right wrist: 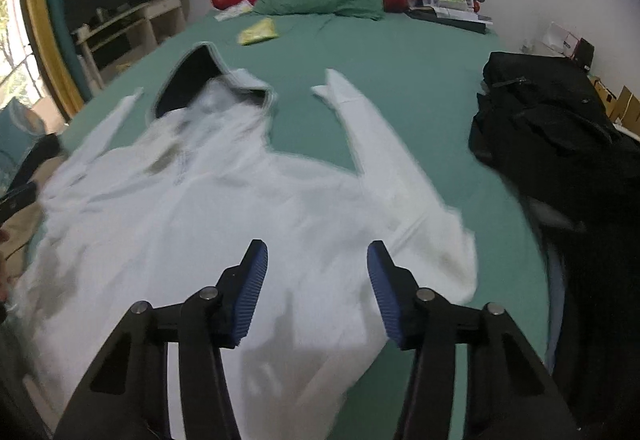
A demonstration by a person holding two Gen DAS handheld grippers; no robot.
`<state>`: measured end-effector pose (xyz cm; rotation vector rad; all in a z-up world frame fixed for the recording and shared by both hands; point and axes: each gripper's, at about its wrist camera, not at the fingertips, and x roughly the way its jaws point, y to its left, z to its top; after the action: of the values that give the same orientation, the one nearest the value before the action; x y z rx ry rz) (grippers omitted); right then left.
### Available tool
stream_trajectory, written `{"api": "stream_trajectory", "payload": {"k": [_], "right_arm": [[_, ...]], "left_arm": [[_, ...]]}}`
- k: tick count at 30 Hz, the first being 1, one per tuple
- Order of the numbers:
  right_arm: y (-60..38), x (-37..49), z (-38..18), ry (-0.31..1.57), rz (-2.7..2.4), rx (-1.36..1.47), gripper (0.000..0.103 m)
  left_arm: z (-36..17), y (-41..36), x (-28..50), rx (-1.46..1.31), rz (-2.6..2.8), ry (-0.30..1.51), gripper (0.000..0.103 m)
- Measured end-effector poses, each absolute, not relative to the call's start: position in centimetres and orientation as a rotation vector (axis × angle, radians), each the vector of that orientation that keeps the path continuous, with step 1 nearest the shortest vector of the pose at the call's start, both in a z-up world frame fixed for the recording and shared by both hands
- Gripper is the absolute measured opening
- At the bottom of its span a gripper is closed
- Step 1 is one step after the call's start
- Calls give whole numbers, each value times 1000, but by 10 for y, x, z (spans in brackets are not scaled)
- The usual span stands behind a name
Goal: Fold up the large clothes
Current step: 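Grasp a white jacket sleeve with the right gripper and lift it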
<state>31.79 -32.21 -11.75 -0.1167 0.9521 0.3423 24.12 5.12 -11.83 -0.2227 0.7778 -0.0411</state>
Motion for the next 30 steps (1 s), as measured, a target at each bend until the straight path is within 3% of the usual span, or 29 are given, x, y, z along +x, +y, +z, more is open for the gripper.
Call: {"api": "stream_trajectory", "payload": {"k": [13,14,16,17,30], "right_arm": [[-295,470,-199,1049,356,-227,51],[-292,475,-204,1050,359,-234,44],[-287,479,-201,1030,366,-261,18],[-286,480,-195,1022,359,-267,2],[-243,405,-38,812,549,-137,2]], "left_arm": [[-167,71,309,-117,73,895,85],[-169,72,311,-116,71,899,85],[-170,74,312,-115,61,906,85],[-170,75,312,-116,55,913,85],[-106,105,263,-142,-10,833,85]]}}
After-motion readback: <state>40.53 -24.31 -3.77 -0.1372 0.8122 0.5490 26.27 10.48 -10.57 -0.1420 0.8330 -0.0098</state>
